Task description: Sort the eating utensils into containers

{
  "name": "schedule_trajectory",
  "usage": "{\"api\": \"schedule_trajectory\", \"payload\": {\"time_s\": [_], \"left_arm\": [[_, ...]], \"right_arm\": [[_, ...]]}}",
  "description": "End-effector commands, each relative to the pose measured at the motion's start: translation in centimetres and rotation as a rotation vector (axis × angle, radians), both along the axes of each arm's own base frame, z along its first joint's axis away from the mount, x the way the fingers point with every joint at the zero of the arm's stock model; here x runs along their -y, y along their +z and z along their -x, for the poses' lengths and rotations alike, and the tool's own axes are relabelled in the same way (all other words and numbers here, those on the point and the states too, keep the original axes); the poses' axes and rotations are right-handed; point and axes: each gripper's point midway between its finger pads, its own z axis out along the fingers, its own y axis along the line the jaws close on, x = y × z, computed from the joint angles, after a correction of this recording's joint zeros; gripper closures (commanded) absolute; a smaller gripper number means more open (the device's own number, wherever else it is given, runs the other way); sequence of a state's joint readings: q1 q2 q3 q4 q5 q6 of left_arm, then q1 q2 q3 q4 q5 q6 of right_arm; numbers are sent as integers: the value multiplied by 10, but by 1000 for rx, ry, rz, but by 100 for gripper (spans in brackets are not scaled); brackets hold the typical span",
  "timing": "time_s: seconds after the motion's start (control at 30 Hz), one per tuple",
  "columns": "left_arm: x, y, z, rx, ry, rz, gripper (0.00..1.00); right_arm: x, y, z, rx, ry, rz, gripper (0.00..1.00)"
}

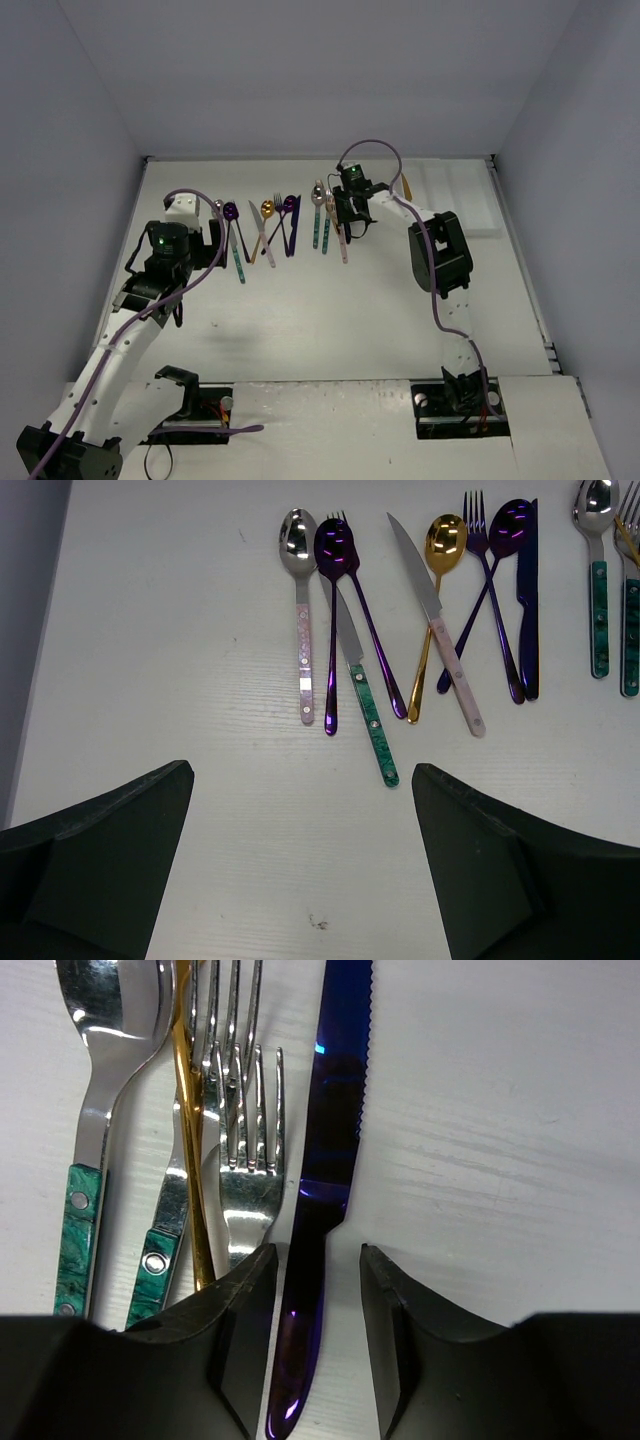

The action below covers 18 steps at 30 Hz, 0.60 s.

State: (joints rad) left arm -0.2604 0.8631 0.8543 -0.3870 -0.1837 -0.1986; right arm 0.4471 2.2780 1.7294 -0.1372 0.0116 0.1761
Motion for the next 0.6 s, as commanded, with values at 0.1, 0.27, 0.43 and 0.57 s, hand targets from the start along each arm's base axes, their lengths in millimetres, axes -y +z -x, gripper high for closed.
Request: {"api": "schedule_trajectory", "payload": {"time_s": [0.1,0.27,0.43,0.57], "left_arm": [[2,13,-9,52,8,27,10],[2,13,-8,50,5,28,10],[2,14,-8,53,6,29,10],[3,13,-8,52,3,32,10]], "right_arm": [[3,-10,15,-24,-25,24,78],[19,-26,42,-81,-32,60,95],[33,-23,66,-100,-36,90,100],[48,-19,80,-102,-39,126,100]]}}
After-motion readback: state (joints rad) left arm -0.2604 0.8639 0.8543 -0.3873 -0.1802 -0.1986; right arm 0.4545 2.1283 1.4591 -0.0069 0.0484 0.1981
